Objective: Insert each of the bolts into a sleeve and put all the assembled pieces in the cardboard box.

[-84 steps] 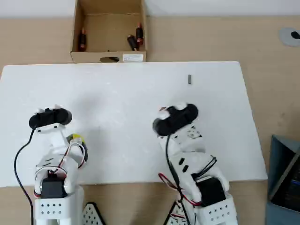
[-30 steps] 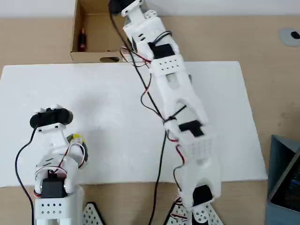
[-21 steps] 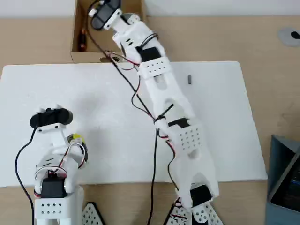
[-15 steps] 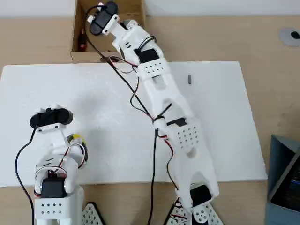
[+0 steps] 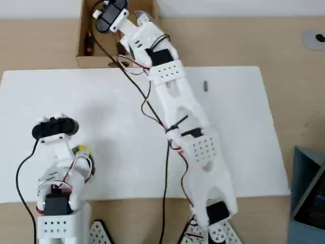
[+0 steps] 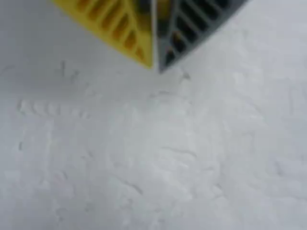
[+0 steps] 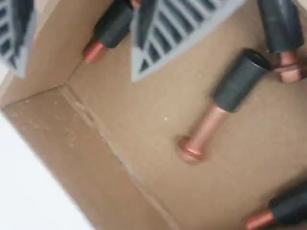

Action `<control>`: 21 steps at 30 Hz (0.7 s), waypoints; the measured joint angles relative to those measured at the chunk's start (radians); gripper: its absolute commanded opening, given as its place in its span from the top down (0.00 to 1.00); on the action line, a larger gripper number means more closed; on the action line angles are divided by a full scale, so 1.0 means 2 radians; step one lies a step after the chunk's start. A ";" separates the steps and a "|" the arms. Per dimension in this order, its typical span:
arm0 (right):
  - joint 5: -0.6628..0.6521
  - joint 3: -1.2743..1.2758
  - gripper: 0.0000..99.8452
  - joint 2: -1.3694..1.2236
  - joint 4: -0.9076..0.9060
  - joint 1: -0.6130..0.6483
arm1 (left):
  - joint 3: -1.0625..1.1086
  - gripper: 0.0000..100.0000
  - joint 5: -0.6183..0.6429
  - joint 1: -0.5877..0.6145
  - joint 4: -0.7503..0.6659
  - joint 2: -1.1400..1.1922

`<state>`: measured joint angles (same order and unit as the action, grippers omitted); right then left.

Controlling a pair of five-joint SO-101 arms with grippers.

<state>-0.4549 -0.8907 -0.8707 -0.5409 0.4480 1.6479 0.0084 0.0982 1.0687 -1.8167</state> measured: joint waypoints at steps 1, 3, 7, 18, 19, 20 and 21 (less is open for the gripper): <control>0.000 -0.005 0.83 0.000 -0.006 0.000 | 0.000 1.00 0.000 0.000 0.000 0.000; 0.000 -0.018 0.83 0.000 -0.022 0.000 | 0.000 1.00 0.000 0.000 0.000 0.000; 0.000 -0.054 0.92 0.000 -0.072 0.000 | 0.000 1.00 0.000 0.000 0.000 0.000; 0.027 -0.242 0.99 0.000 -0.290 0.002 | 0.000 1.00 0.000 0.000 0.000 0.000; 0.031 -0.259 0.99 0.000 -0.308 0.005 | 0.000 1.00 0.000 0.000 0.000 0.000; 0.035 -0.274 0.99 0.000 -0.326 0.005 | 0.000 1.00 0.000 0.000 0.000 0.000; 0.039 -0.289 0.99 0.000 -0.342 0.005 | 0.000 1.00 0.000 0.000 0.000 0.000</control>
<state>-0.3767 -1.4691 -0.8707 -1.2252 0.4572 1.6479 0.0084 0.0982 1.0687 -1.8167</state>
